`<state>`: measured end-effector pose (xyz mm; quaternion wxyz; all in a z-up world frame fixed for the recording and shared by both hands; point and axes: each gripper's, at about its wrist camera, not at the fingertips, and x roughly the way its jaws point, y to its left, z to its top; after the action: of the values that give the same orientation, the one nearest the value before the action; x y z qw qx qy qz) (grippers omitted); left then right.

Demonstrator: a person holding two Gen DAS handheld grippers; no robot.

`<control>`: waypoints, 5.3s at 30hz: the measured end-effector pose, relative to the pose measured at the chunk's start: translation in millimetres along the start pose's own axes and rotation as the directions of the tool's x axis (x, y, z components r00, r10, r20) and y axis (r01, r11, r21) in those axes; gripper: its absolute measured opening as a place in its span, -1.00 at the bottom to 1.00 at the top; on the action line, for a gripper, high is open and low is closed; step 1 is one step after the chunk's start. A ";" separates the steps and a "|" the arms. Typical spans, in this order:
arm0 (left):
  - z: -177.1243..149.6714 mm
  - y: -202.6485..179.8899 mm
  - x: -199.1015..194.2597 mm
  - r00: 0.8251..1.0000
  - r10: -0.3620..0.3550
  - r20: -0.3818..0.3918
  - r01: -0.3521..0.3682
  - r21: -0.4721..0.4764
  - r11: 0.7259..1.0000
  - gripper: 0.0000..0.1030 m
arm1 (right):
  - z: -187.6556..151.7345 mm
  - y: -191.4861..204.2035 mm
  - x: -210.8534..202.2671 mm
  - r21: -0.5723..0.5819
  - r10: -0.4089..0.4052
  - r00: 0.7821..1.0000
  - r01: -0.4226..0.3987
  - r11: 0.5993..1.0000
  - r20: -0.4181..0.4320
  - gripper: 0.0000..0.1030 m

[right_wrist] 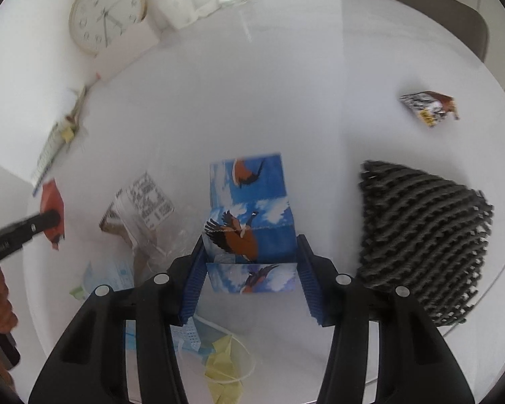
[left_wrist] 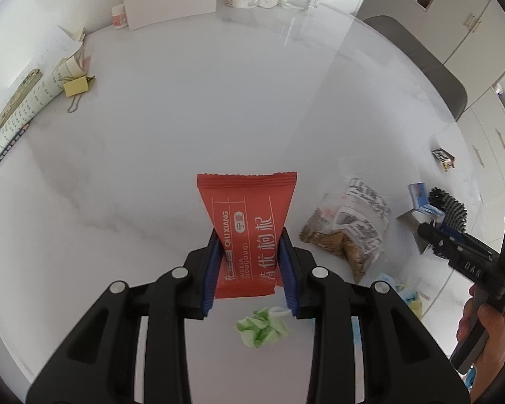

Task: Collect trash
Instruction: 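Grasp the red snack packet with the left tool while the right tool grasps the blue bird box, then carry both items to the wastebasket and open both tools to drop them, then move both open tools back over the table toward the mask and papers, then grasp the green crumpled paper with the left tool while the right tool grasps the yellow paper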

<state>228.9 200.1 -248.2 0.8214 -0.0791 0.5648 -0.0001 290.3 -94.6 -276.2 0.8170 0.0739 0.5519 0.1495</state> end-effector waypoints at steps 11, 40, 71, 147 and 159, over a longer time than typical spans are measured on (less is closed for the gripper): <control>-25.0 -63.4 -58.8 0.995 -0.097 0.021 0.092 0.147 0.985 -0.38 | -46.1 -28.9 -100.2 0.064 0.013 0.992 -0.021 0.998 0.123 0.00; -354.5 -374.8 -113.2 0.882 -0.188 -0.433 0.472 0.800 0.371 0.35 | -454.9 -164.8 -332.9 0.575 -0.275 0.956 0.172 0.800 0.098 0.00; -341.0 -358.8 -133.0 0.924 -0.230 -0.306 0.379 0.817 0.434 0.85 | -464.2 -169.5 -293.0 0.585 -0.258 0.963 0.250 0.771 -0.072 0.95; -80.1 -10.2 28.0 0.990 -0.139 -0.013 0.136 0.323 0.936 -0.40 | -126.4 27.4 -47.4 0.121 -0.083 0.995 0.088 0.989 -0.049 0.95; -77.2 -5.1 20.6 0.991 -0.131 0.012 0.121 0.323 0.939 -0.41 | -119.7 26.1 -35.7 0.117 -0.051 0.998 0.054 0.992 -0.032 0.73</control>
<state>165.2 183.2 -293.6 0.8309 0.0197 0.5373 -0.1433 163.1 -86.9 -282.9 0.8068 0.1053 0.5733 0.0963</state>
